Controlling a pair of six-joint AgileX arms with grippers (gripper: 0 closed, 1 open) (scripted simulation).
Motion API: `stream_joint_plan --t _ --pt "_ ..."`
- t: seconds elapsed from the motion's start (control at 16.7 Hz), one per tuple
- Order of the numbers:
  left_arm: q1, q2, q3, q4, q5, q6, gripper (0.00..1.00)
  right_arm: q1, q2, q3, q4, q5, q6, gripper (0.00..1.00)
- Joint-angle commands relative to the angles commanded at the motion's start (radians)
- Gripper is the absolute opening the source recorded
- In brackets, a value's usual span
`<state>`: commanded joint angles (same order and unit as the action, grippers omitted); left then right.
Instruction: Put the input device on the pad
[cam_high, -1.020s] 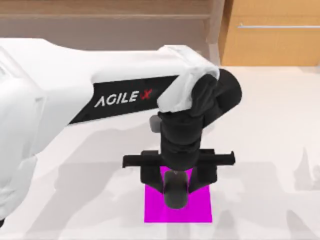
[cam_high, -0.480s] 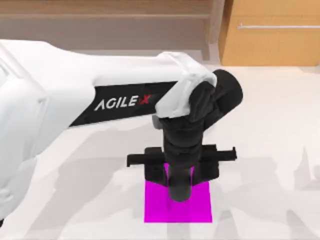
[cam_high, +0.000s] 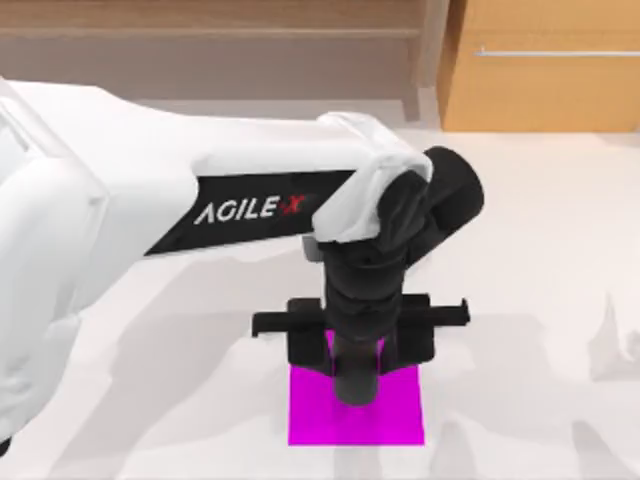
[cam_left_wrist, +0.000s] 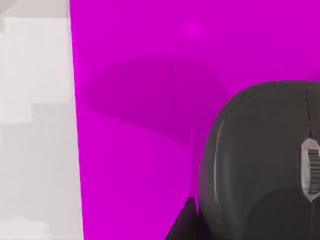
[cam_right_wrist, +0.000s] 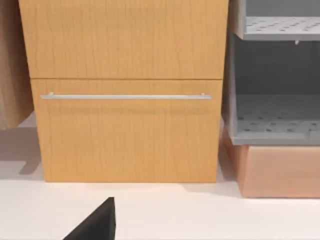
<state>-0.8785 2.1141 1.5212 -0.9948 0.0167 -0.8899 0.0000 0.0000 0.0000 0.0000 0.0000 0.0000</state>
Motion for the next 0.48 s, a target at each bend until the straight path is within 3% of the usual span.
stream_joint_plan --t 0.48 --pt "0.0 0.0 0.0 0.0 0.0 0.0 0.75 0.0 0.0 0.0 0.0 0.0 0.0 1.0"
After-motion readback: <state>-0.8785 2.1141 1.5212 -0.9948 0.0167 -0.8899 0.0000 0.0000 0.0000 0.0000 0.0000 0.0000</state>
